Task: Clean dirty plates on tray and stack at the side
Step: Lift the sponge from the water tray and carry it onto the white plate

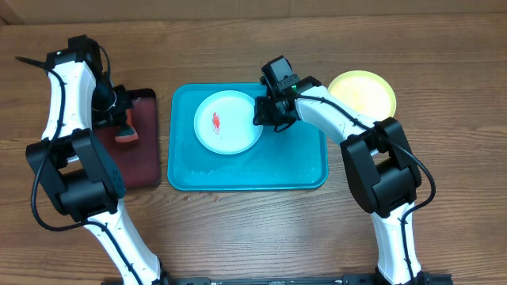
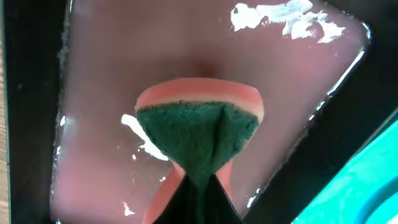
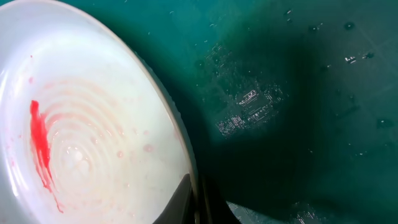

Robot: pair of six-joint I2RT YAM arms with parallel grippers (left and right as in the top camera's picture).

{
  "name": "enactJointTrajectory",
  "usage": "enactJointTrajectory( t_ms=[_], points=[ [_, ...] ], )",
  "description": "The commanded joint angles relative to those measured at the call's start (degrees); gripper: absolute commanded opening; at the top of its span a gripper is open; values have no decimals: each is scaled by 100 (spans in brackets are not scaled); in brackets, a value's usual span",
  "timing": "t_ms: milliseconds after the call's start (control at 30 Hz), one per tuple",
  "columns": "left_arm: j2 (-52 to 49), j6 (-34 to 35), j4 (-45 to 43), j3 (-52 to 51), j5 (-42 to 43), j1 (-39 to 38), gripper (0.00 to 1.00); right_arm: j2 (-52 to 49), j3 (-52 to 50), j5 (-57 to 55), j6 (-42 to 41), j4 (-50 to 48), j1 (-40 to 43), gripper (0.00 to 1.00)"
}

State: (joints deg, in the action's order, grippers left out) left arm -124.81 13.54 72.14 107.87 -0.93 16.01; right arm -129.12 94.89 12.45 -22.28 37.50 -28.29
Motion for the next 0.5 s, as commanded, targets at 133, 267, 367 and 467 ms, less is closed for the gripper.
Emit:
enactJointTrajectory(
  t_ms=[133, 267, 367, 467],
  points=[
    [1021, -240, -186, -4, 507, 4, 4, -302, -114, -494, -70, 46, -59, 4],
    [929, -243, 13, -131, 1241, -68, 4, -302, -114, -490, -70, 50, -59, 4],
    [907, -522, -74, -341, 1982, -273, 4, -302, -114, -490, -70, 96, -59, 4],
    [907, -861, -162, -374, 2240, -577, 4, -302, -114, -490, -70, 133, -59, 4]
  ],
)
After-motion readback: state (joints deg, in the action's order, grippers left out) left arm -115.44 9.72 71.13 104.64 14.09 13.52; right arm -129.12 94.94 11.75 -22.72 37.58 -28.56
